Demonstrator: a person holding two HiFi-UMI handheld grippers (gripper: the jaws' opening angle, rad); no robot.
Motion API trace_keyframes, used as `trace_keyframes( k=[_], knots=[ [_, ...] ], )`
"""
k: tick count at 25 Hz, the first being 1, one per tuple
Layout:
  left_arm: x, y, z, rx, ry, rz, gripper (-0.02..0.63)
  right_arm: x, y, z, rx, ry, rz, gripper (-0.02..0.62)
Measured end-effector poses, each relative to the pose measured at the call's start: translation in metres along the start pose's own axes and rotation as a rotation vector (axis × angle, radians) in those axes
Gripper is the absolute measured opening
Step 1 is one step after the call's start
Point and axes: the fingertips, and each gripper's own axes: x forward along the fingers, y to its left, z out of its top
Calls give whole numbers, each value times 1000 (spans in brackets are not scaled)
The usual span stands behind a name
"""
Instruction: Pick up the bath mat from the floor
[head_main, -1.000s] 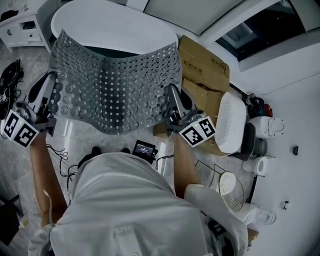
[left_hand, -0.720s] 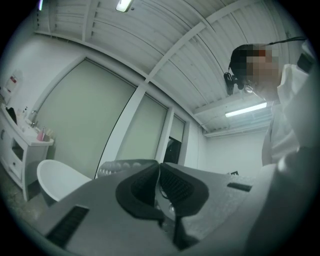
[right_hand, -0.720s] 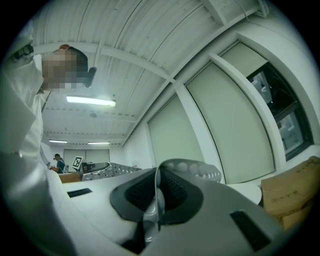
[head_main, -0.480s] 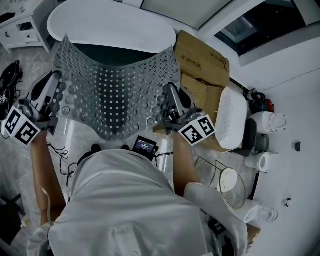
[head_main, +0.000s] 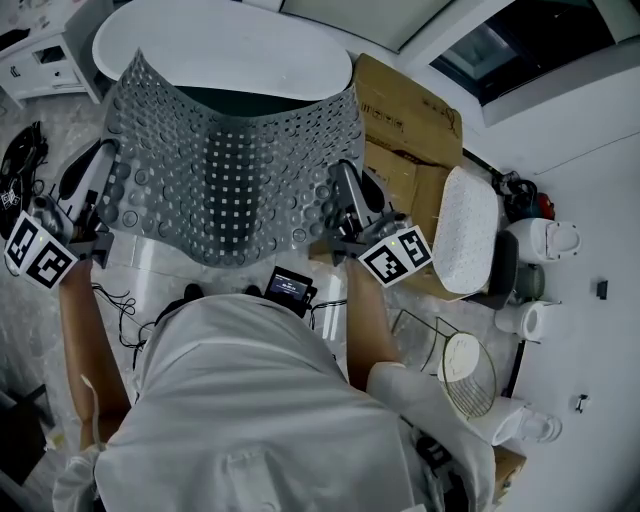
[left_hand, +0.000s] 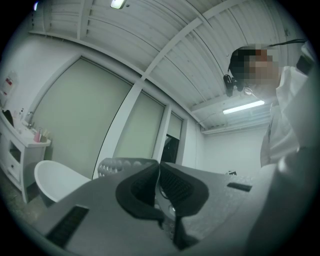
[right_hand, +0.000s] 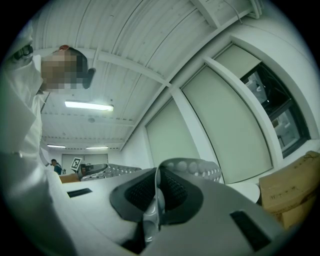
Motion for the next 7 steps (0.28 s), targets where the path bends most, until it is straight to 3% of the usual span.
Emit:
trace_keyframes(
  k=[7],
  knots=[
    [4,2,-1,-14,11,7,14,3,-6,0,32,-11,9,35]
  ],
)
